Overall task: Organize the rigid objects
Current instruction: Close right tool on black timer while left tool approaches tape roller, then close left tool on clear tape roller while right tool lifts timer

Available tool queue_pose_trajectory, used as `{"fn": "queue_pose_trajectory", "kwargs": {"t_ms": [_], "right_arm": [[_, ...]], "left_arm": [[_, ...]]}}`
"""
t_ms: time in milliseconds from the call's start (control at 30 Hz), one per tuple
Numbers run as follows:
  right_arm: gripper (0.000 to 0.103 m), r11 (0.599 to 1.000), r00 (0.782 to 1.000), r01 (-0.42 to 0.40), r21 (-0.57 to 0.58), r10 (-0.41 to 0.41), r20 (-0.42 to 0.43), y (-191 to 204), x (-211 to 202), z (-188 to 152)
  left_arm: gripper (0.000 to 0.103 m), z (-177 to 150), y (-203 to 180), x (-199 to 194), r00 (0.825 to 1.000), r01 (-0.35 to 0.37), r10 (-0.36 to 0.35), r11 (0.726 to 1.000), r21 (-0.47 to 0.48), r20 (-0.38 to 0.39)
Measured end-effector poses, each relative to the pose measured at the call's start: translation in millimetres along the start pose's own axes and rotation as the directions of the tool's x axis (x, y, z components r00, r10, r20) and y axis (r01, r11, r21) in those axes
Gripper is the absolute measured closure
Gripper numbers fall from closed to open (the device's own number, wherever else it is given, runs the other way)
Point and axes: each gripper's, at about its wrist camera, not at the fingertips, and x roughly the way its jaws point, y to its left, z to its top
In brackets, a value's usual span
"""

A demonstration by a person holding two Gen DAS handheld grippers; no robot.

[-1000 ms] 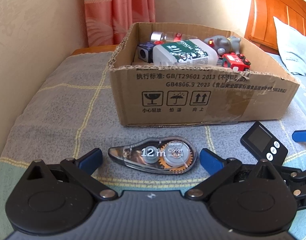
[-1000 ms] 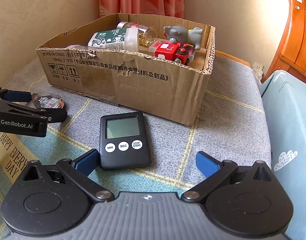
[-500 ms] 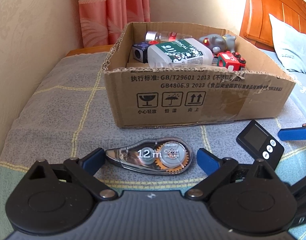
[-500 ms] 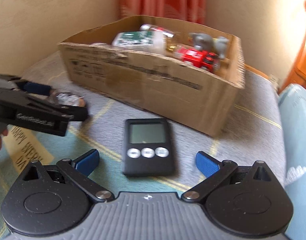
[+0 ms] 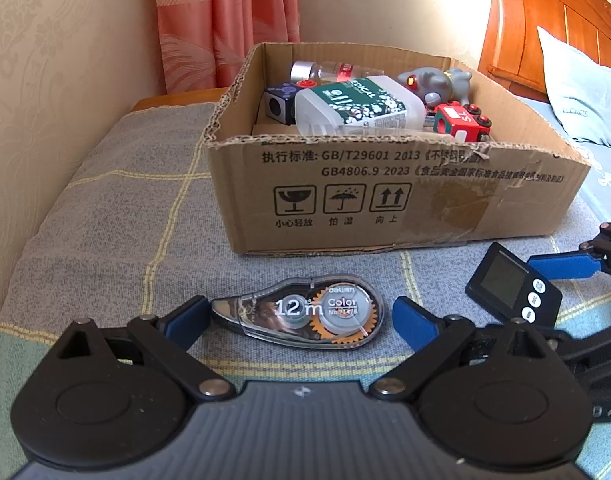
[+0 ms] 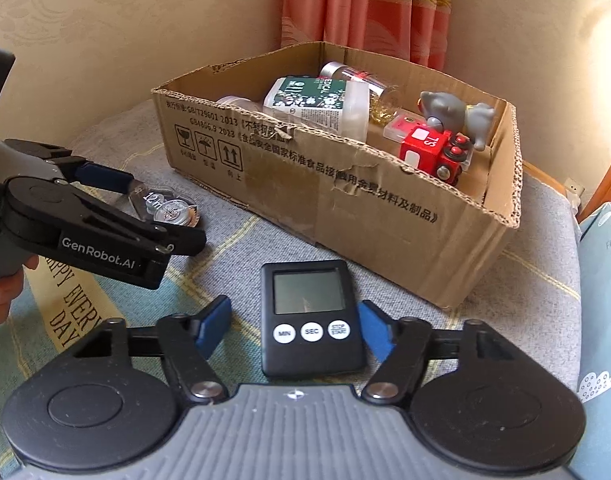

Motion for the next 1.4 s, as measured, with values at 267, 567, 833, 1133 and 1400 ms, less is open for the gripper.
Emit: {"fn": "queue_pose_trajectory", "kwargs": {"t_ms": [267, 567, 833, 1133, 1400], "right_arm": [[0.041, 1.000, 1.000, 0.024, 0.010, -0.024, 0.001, -1.0, 1.6, 2.6], [0.044, 0.999, 0.999, 0.039, -0.028, -0.039, -0.005, 2.5, -0.6, 4.2], [0.045, 0.998, 1.000, 0.025, -0.061, -0.025, 0.001, 4.4, -20.6, 6.6], [0.066, 0.997, 0.999, -0.003, -0.077, 0.006, 0.041, 3.0, -55.1, 18.3], [0.047, 0.998, 0.999, 0.023, -0.061, -0.021, 0.027, 1.8, -56.7, 12.2]], "left_arm": [[0.013, 0.9, -0.3, -1.7, 1.000, -0.019, 0.019, 1.000, -0.020, -0.007], [0.014, 3.9, 0.1, -2.5, 1.000, -0.016, 0.015, 1.000, -0.025, -0.026], [0.014, 7.7, 6.8, -19.4, 0.999, 0.038, -0.038, 0.999, 0.005, -0.036], [0.014, 17.1, 6.8, -48.6, 0.997, 0.077, -0.077, 0.996, 0.051, 0.007], [0.014, 16.2, 3.6, -54.9, 0.996, 0.081, -0.082, 0.995, 0.064, 0.022]]}}
